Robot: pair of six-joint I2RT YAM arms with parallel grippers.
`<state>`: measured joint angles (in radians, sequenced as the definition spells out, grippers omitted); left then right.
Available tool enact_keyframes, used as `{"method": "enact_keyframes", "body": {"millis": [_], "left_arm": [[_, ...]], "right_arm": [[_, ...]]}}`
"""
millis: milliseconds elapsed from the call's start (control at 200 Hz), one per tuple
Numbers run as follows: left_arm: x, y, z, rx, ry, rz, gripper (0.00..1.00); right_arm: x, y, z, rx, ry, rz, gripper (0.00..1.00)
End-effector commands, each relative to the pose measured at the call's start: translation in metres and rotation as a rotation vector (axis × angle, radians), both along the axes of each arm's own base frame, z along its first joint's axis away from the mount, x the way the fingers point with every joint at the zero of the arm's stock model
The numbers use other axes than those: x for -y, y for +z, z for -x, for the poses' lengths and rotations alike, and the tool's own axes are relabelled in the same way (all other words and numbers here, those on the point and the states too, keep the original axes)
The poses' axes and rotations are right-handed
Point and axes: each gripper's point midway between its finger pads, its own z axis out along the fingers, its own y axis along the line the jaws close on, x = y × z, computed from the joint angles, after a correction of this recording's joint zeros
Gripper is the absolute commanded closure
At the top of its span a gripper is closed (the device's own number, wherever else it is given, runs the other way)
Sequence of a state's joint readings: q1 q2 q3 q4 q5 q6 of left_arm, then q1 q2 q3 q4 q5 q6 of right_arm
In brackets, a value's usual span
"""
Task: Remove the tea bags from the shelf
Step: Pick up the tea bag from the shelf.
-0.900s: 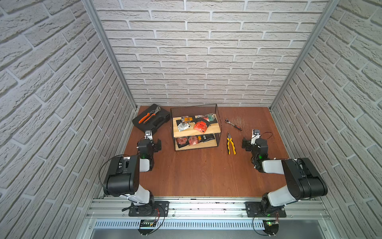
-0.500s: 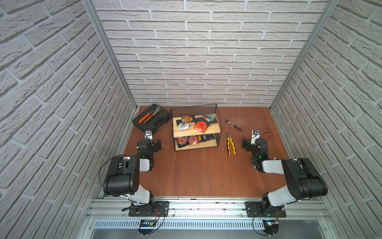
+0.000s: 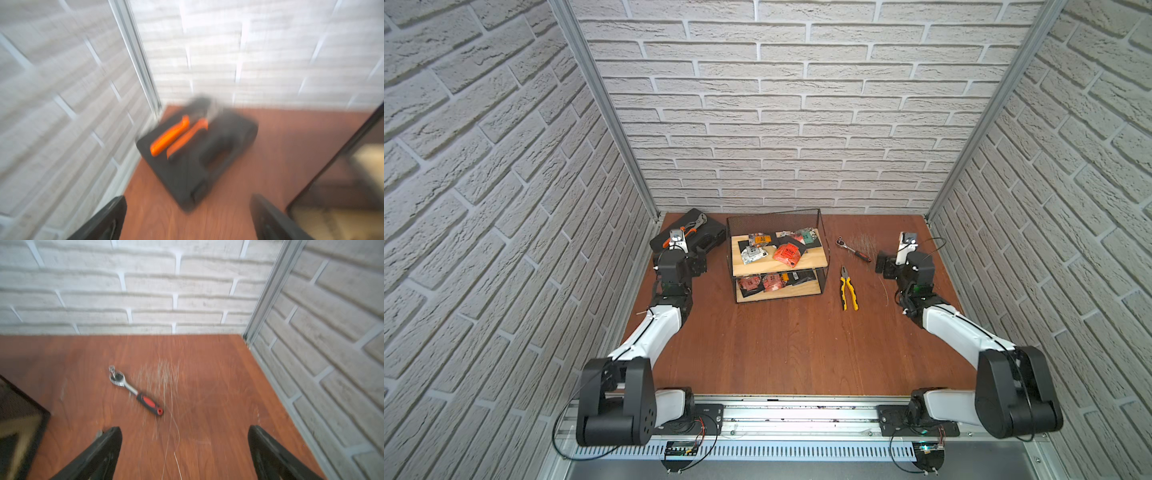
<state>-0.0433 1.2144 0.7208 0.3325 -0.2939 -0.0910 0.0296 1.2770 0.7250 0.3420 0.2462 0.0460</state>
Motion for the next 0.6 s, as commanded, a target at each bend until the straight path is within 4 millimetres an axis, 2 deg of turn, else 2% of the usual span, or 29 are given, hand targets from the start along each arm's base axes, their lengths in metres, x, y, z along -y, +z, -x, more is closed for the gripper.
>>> {"method": "enact_keyframes", "body": {"millis": [0, 10, 15, 60, 80, 115, 160, 190, 205, 240, 265, 320, 365, 415, 420, 500, 595], "left_arm": [[-0.007, 0.065, 0.014, 0.054, 0.119, 0.02, 0.02], [-0.005, 0.068, 0.015, 0.042, 0.12, 0.024, 0.02], [-0.006, 0.075, 0.015, 0.057, 0.127, 0.029, 0.02], [-0.004, 0.098, 0.017, 0.047, 0.145, 0.1, 0.02], [0.0, 0.101, 0.018, 0.019, 0.14, 0.148, 0.02], [0.004, 0.104, 0.021, -0.032, 0.144, 0.248, 0.02], [0.012, 0.092, 0.026, -0.105, 0.163, 0.425, 0.02], [0.02, 0.087, 0.02, -0.119, 0.116, 0.518, 0.02], [0.032, 0.086, 0.014, -0.136, 0.037, 0.579, 0.02], [0.053, 0.092, 0.003, -0.148, -0.111, 0.673, 0.02], [0.062, 0.095, -0.003, -0.175, -0.153, 0.705, 0.02], [0.076, 0.092, -0.002, -0.282, -0.127, 0.651, 0.02], [0.093, 0.093, 0.001, -0.343, -0.149, 0.582, 0.02], [0.107, 0.09, 0.003, -0.406, -0.167, 0.549, 0.02], [0.108, 0.085, 0.005, -0.426, -0.163, 0.547, 0.02], [0.123, 0.078, 0.009, -0.495, -0.182, 0.524, 0.07], [0.128, 0.069, 0.012, -0.536, -0.177, 0.485, 0.11]], "right_arm": [[-0.007, 0.099, 0.009, 0.128, 0.014, -0.023, 0.01], [-0.011, 0.115, 0.009, 0.14, 0.022, -0.023, 0.01], [-0.011, 0.115, 0.009, 0.14, 0.022, -0.023, 0.01], [-0.018, 0.16, 0.014, 0.169, 0.033, -0.084, 0.01], [-0.022, 0.174, 0.016, 0.165, 0.045, -0.14, 0.01], [-0.025, 0.18, 0.021, 0.097, 0.031, -0.243, 0.01], [-0.02, 0.176, 0.03, 0.026, -0.066, -0.401, 0.01], [-0.016, 0.17, 0.033, -0.008, -0.123, -0.485, 0.01], [-0.018, 0.168, 0.032, -0.018, -0.109, -0.506, 0.01], [-0.035, 0.167, 0.028, -0.045, -0.01, -0.541, 0.11], [-0.045, 0.168, 0.029, -0.058, 0.034, -0.547, 0.17], [-0.058, 0.17, 0.041, -0.099, -0.011, -0.458, 0.26], [-0.081, 0.176, 0.052, -0.136, 0.008, -0.342, 0.33], [-0.109, 0.18, 0.058, -0.166, 0.067, -0.25, 0.36], [-0.111, 0.18, 0.059, -0.172, 0.072, -0.243, 0.36], [-0.146, 0.169, 0.068, -0.242, 0.146, -0.207, 0.4], [-0.181, 0.158, 0.076, -0.297, 0.212, -0.171, 0.4]]}}
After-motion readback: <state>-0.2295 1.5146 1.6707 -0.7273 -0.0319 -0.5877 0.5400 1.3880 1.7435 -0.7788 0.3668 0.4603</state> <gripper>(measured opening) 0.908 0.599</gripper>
